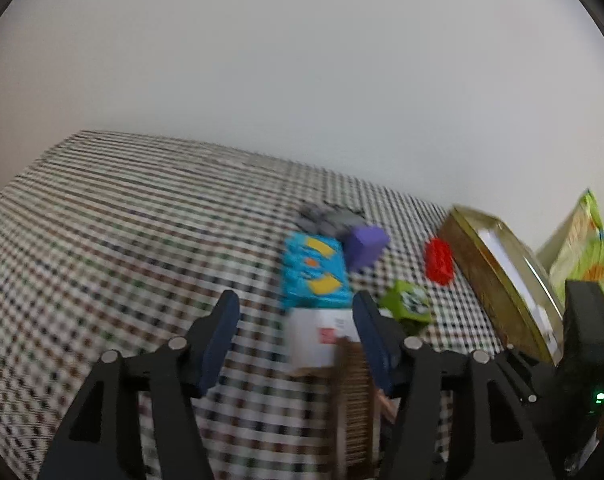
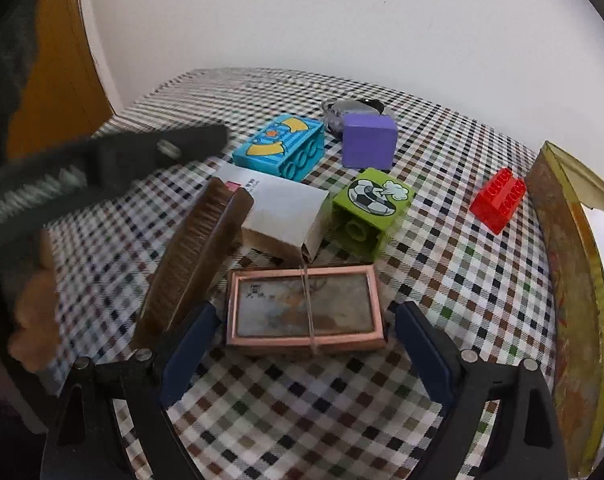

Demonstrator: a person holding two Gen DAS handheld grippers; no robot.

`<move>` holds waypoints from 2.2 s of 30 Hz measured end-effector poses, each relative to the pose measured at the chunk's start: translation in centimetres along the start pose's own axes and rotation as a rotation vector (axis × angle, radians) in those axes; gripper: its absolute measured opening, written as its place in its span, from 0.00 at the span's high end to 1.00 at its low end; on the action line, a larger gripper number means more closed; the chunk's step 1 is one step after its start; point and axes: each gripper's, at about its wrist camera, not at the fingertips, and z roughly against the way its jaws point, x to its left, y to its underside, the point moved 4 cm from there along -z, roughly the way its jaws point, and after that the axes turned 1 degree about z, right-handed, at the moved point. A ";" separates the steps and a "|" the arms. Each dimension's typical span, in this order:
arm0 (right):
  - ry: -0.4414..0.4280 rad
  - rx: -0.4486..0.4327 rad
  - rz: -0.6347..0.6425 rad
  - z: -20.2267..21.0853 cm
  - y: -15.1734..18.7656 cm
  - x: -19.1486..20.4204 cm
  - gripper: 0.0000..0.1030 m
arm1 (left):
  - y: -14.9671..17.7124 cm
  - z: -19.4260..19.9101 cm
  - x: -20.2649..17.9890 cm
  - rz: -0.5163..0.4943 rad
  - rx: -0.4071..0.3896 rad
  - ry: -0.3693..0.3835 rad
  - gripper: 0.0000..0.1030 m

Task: Organize rigid objects
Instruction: 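Grasp the copper-framed picture frame with the right gripper and lift it, then carry the picture frame with the right gripper while the left carries the comb over the tin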

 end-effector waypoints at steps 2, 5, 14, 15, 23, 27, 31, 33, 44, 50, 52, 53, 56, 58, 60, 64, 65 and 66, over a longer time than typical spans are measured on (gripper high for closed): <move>0.009 0.002 0.009 0.0 0.1 0.1 0.14 | 0.2 0.4 0.9 0.018 -0.009 -0.013 0.43; 0.018 -0.025 -0.001 0.6 0.4 -0.4 0.24 | 1.0 1.0 1.7 0.030 0.007 -0.014 0.43; -0.027 -0.222 -0.163 4.8 1.5 -4.6 0.24 | 4.5 1.7 -3.2 -0.106 0.082 0.020 0.43; -0.004 -0.245 -0.166 5.5 1.8 -4.9 0.24 | 4.7 1.4 -3.8 -0.122 0.093 0.017 0.43; 0.140 -0.395 -0.158 9.1 2.8 -5.5 0.24 | 5.8 -1.2 -4.8 -0.148 0.192 -0.086 0.75; 0.144 -0.400 -0.161 9.0 2.6 -5.4 0.24 | 5.8 -0.9 -4.0 -0.119 0.179 -0.105 0.77; 0.128 -0.431 -0.182 10.3 3.3 -6.0 0.24 | 5.2 0.5 -3.6 -0.093 0.093 -0.106 0.77; 0.117 -0.471 -0.187 11.3 3.4 -6.2 0.24 | 4.9 1.3 -4.2 -0.111 0.048 -0.112 0.77; 0.183 -0.671 -0.286 16.3 4.5 -10.6 0.24 | 2.5 3.2 -11.3 -0.175 -0.103 -0.070 0.77; 0.275 -0.688 -0.362 17.8 6.0 -15.7 0.24 | 1.9 1.7 -16.3 -0.235 -0.119 -0.028 0.77; 0.311 -0.687 -0.392 18.2 6.6 -17.8 0.24 | 1.6 1.1 -17.9 -0.250 -0.121 -0.013 0.77; 0.326 -0.686 -0.403 18.4 6.9 -18.7 0.24 | 1.5 0.9 -18.5 -0.254 -0.120 -0.006 0.77; 0.378 -0.675 -0.433 18.6 7.5 -21.5 0.24 | 1.1 0.1 -20.6 -0.271 -0.122 0.013 0.77; 0.412 -0.663 -0.444 18.4 7.4 -23.2 0.24 | 0.8 -0.3 -22.4 -0.286 -0.126 0.024 0.77; 0.442 -0.648 -0.447 18.2 7.6 -24.6 0.24 | 0.8 -0.7 -23.9 -0.307 -0.131 0.032 0.77; 0.451 -0.623 -0.463 18.0 8.1 -26.2 0.24 | 0.9 -1.8 -26.5 -0.323 -0.124 0.045 0.77; 0.457 -0.617 -0.463 17.9 8.0 -26.3 0.24 | 1.0 -2.0 -27.1 -0.323 -0.118 0.052 0.77; 0.460 -0.613 -0.463 17.7 8.0 -26.5 0.24 | 1.1 -2.4 -27.8 -0.326 -0.111 0.060 0.77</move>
